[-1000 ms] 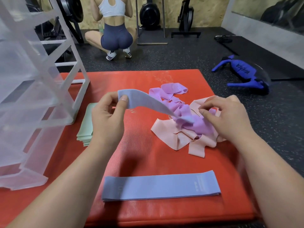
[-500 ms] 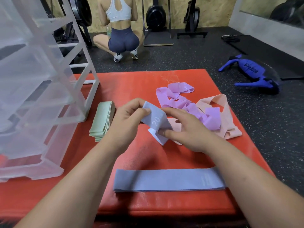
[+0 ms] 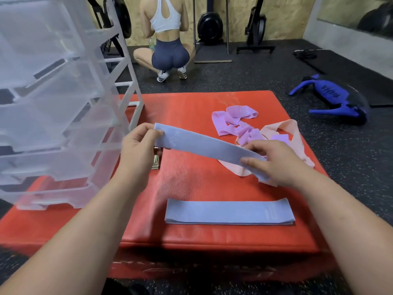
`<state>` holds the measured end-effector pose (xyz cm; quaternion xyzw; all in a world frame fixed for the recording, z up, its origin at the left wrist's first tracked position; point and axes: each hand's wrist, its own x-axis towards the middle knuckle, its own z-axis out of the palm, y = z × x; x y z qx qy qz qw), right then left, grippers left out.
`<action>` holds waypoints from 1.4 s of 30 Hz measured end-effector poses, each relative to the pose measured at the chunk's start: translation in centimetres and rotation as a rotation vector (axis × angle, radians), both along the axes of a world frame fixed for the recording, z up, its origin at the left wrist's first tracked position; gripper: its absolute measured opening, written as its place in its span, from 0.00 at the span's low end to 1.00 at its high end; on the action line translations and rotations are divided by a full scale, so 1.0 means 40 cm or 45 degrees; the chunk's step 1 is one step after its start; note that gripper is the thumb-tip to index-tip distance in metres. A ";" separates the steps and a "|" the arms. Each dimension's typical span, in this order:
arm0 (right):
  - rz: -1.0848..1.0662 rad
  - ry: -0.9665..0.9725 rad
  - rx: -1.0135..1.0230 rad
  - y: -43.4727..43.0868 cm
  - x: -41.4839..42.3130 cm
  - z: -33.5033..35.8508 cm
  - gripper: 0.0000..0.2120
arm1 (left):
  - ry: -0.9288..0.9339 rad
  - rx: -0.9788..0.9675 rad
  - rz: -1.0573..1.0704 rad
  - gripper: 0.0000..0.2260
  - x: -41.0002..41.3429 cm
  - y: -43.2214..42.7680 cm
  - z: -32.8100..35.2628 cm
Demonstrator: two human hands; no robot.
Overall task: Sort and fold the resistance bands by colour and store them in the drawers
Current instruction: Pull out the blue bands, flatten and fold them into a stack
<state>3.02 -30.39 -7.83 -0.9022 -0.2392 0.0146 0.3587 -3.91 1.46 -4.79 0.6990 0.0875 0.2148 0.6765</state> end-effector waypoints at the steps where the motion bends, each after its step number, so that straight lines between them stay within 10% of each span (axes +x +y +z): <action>1: -0.006 0.016 0.015 -0.009 -0.011 0.006 0.02 | 0.033 0.034 0.001 0.08 -0.011 0.004 -0.003; 14: -0.213 0.447 0.380 -0.166 -0.156 0.009 0.11 | 0.532 0.378 -0.228 0.06 -0.162 0.033 -0.062; 34: -0.308 -0.071 -0.409 -0.129 -0.214 -0.076 0.12 | 0.432 1.662 -0.284 0.09 -0.189 0.004 -0.152; 42: -0.054 -0.021 -0.500 -0.179 -0.222 -0.066 0.29 | 0.370 1.538 -0.654 0.21 -0.184 0.043 -0.165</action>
